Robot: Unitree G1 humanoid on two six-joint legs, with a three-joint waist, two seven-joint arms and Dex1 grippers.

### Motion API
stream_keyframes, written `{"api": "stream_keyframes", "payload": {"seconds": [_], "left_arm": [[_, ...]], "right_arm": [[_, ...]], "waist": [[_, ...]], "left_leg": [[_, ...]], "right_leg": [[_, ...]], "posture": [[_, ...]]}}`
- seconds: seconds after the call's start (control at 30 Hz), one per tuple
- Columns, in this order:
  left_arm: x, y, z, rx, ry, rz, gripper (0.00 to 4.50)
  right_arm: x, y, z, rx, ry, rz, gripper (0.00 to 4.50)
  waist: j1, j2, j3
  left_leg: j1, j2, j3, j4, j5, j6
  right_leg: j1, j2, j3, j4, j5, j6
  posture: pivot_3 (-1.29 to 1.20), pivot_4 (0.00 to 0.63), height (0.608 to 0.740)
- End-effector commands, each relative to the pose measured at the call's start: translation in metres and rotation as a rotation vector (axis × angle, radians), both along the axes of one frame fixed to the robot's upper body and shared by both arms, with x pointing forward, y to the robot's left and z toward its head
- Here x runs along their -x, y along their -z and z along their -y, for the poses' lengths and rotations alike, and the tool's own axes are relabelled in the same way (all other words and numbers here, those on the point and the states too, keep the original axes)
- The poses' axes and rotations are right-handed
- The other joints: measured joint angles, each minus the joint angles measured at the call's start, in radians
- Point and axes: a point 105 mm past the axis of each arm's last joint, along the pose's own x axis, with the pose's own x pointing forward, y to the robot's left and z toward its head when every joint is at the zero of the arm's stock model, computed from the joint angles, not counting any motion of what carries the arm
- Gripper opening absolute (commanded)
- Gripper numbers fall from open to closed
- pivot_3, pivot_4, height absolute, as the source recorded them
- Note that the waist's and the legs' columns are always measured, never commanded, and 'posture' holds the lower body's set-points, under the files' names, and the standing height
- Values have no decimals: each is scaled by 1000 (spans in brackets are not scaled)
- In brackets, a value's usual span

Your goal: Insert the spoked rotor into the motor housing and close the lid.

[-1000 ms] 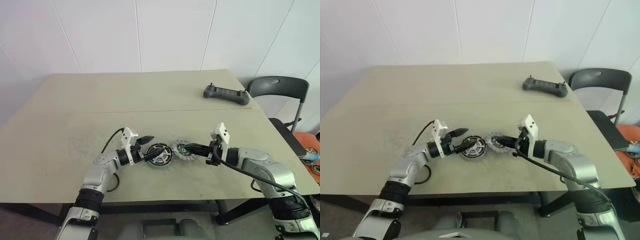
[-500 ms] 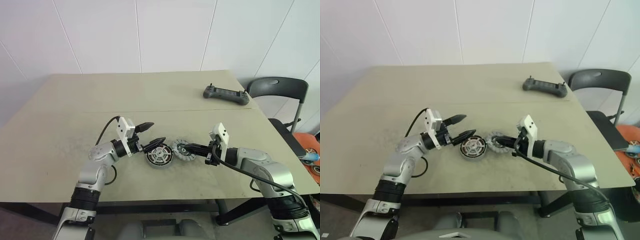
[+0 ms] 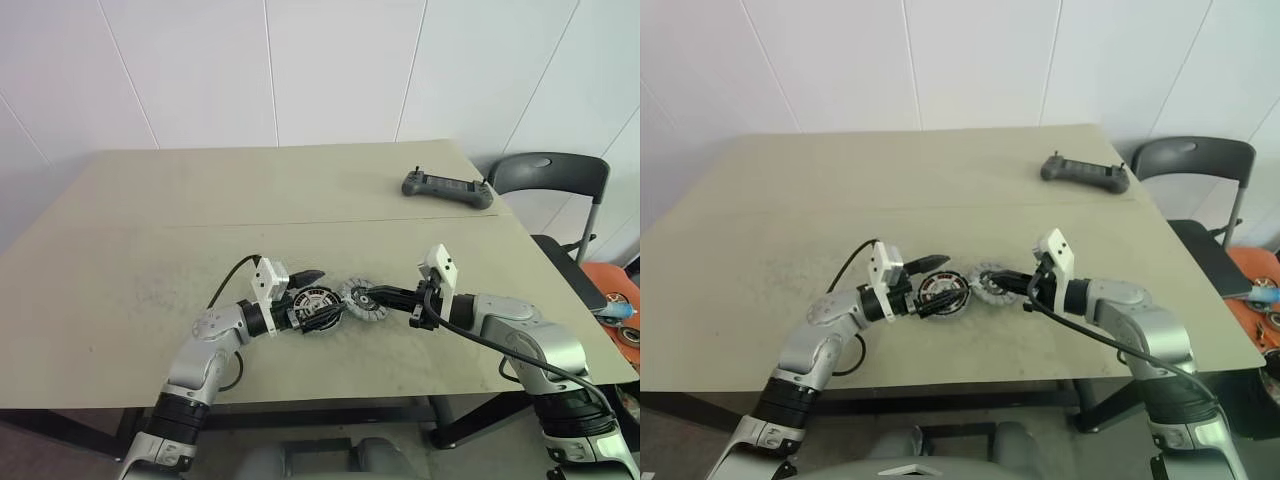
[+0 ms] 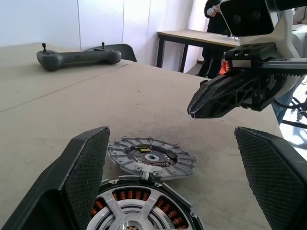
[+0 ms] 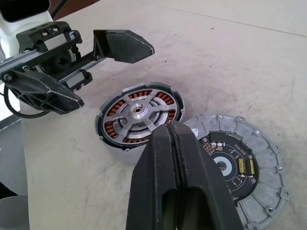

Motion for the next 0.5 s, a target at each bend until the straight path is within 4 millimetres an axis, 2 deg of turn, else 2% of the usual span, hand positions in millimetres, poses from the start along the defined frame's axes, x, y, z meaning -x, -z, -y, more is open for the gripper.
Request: {"api": "stream_keyframes", "payload": {"seconds": [0.03, 0.3, 0.43, 0.5], "left_arm": [[-3, -14, 0, -17, -19, 87, 4454], [-28, -13, -19, -27, -123, 92, 4454], [-44, -22, -33, 8, -185, 91, 4454], [-49, -27, -38, 12, -199, 107, 4041]], "right_arm": [[-3, -10, -3, -12, -7, 39, 0], [-4, -10, -4, -12, -7, 39, 0], [-4, -10, -4, -10, -7, 40, 0], [-4, -10, -4, -9, -6, 40, 0]], "waist": [[0, 0, 0], [0, 0, 0], [0, 0, 0], [0, 0, 0]], "left_leg": [[0, 0, 0, 0, 0, 0], [0, 0, 0, 1, 0, 0], [0, 0, 0, 0, 0, 0], [0, 0, 0, 0, 0, 0]], "right_leg": [[0, 0, 0, 0, 0, 0], [0, 0, 0, 0, 0, 0], [0, 0, 0, 0, 0, 0], [0, 1, 0, 1, 0, 0]], "posture": [[0, 0, 740], [0, 0, 740], [0, 0, 740], [0, 0, 740]]}}
